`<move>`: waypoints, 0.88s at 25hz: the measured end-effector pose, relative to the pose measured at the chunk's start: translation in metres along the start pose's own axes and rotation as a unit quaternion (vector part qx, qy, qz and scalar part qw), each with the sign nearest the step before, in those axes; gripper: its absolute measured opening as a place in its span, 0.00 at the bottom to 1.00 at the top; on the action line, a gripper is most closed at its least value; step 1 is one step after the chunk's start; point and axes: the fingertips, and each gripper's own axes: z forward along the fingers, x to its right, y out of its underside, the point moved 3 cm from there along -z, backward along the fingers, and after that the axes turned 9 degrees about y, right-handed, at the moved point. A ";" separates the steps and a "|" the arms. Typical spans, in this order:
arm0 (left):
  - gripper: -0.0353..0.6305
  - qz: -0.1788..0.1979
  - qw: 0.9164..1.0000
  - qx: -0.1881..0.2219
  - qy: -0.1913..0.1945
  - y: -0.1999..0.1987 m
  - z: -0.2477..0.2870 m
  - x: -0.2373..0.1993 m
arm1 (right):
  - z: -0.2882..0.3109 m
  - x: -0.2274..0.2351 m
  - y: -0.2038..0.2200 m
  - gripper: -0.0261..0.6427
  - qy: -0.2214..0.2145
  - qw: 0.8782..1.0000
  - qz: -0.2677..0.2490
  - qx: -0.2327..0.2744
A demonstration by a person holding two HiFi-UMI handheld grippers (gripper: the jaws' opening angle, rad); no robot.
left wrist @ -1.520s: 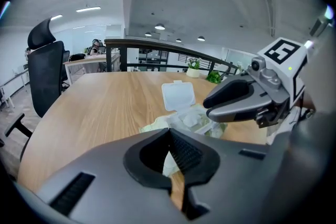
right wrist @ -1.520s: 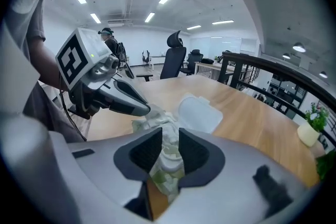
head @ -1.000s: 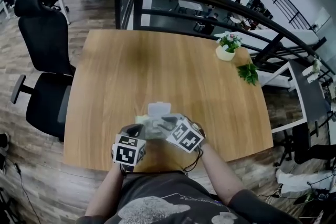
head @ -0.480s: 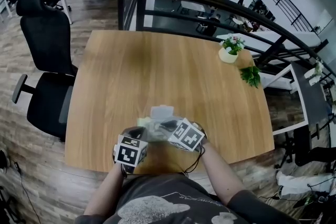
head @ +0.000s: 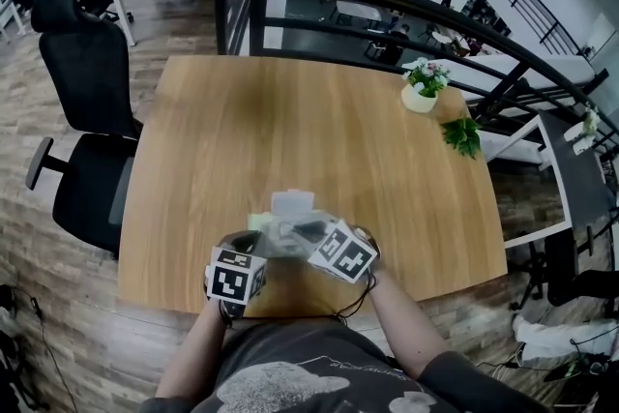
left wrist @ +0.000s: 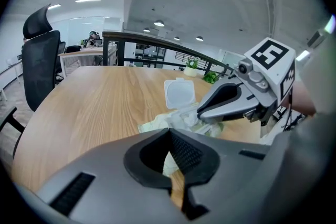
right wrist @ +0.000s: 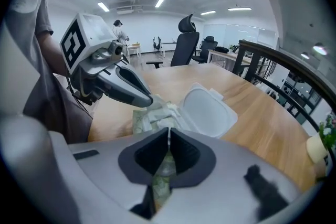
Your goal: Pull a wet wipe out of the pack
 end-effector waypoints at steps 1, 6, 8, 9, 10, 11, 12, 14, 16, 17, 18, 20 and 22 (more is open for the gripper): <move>0.07 0.000 1.000 0.001 -0.002 -0.001 -0.001 0.000 | -0.003 -0.001 -0.001 0.08 0.000 1.000 0.000 0.003; 0.07 0.000 1.000 0.000 -0.020 -0.001 -0.003 0.001 | -0.013 0.002 -0.002 0.08 0.018 1.000 -0.018 0.006; 0.07 -0.002 1.000 0.001 -0.027 -0.001 -0.003 0.001 | -0.019 0.005 0.003 0.08 0.024 0.999 -0.025 0.002; 0.07 -0.003 1.000 0.001 -0.031 -0.001 -0.003 0.001 | -0.023 0.006 0.006 0.08 0.023 0.999 -0.025 0.002; 0.07 -0.004 0.999 0.001 -0.035 -0.001 -0.002 0.002 | -0.026 0.007 0.010 0.08 0.023 0.999 -0.024 0.005; 0.07 -0.005 0.999 0.000 -0.040 -0.001 -0.002 0.002 | -0.030 0.007 0.013 0.08 0.022 0.999 -0.022 0.006; 0.07 -0.006 0.999 0.000 -0.044 0.000 -0.002 0.003 | -0.034 0.008 0.017 0.08 0.022 1.000 -0.021 0.007; 0.07 -0.008 0.999 -0.002 -0.053 0.000 -0.002 0.004 | -0.041 0.009 0.024 0.08 0.023 1.000 -0.018 0.007; 0.07 -0.010 0.998 -0.005 -0.061 0.002 -0.001 0.005 | -0.047 0.010 0.032 0.08 0.023 1.000 -0.014 0.008; 0.07 -0.009 0.998 -0.008 -0.065 0.004 0.000 0.005 | -0.050 0.010 0.036 0.08 0.023 1.000 -0.012 0.008; 0.07 -0.009 0.997 -0.012 -0.070 0.005 0.000 0.005 | -0.053 0.011 0.039 0.08 0.025 1.000 -0.010 0.009; 0.07 -0.010 0.997 -0.015 -0.080 0.007 0.002 0.005 | -0.059 0.014 0.046 0.08 0.028 1.000 -0.007 0.011; 0.07 -0.016 0.996 -0.012 -0.091 0.007 0.003 0.004 | -0.065 0.018 0.054 0.08 0.032 0.999 -0.004 0.013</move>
